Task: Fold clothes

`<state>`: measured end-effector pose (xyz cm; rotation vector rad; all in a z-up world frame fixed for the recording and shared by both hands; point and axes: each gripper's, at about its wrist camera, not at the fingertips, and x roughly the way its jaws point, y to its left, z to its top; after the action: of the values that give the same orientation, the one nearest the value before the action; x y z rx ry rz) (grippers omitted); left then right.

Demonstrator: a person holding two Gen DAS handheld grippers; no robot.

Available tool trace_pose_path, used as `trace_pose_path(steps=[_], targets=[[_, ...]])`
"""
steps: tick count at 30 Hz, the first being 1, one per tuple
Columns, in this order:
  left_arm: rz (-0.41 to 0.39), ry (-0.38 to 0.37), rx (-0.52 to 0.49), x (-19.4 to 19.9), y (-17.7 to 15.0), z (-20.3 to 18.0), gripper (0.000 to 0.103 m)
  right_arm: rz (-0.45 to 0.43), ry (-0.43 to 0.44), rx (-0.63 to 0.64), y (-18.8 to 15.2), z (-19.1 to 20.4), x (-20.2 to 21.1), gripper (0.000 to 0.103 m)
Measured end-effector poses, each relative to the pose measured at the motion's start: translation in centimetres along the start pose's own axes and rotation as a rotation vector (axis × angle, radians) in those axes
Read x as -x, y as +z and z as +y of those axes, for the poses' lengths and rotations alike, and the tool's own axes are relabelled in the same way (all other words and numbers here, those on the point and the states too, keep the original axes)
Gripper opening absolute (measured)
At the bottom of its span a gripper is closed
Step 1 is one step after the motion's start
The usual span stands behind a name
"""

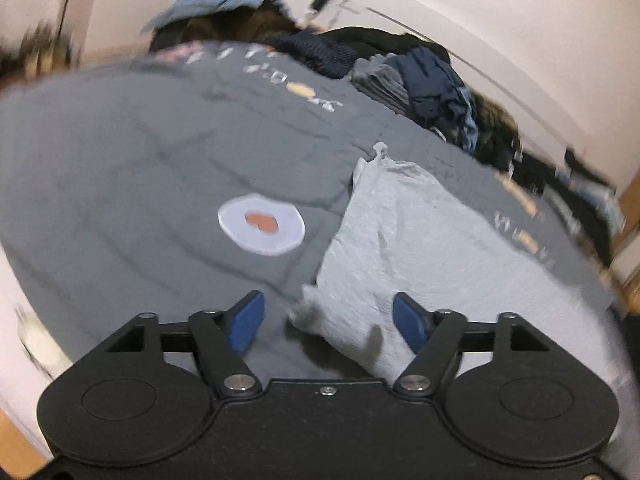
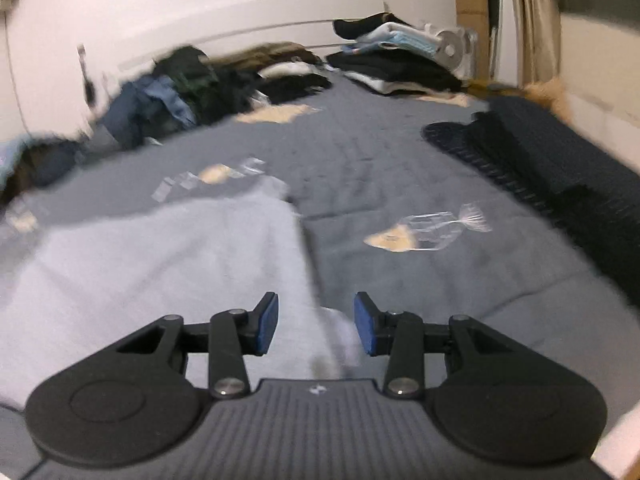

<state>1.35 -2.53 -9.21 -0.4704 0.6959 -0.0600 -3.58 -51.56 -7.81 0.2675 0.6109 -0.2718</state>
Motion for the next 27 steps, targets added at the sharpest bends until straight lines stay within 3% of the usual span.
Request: trace_pose_path(steps=[5,7,15,18,19,20,25,27], targets=[[0.016,-0.011,0.087,-1.2,-0.5,0.7,0.072,0.048,0.186,-0.046,-0.2,1.8,-1.3,0.041],[0.013,-0.038,0.13,-1.6,-0.7,0.8,0.072,0.072,0.186,-0.022,-0.6,2.6,-1.8,0.043],[0.005,-0.031,0.144,-3.3,-1.3,0.3,0.07,0.168,0.172,0.077,-2.3,5.8,-3.6,0.046],[-0.012,-0.04,0.176,-3.4,-1.4,0.4,0.049,0.188,0.15,0.092,-2.7,5.9,-4.0,0.046],[-0.007,-0.051,0.194,-3.5,-1.3,0.6,0.026,0.192,0.14,0.093,-2.7,5.8,-4.1,0.046],[-0.002,-0.062,0.211,-3.5,-1.2,0.7,0.019,0.195,0.129,0.095,-2.8,5.7,-4.2,0.047],[-0.073,-0.072,0.244,-2.0,-0.7,0.5,0.017,0.209,0.086,0.072,-3.0,4.5,-4.5,0.047],[-0.054,-0.066,0.272,-2.3,-0.7,0.7,0.021,0.212,0.08,0.056,-2.9,4.0,-4.6,0.047]])
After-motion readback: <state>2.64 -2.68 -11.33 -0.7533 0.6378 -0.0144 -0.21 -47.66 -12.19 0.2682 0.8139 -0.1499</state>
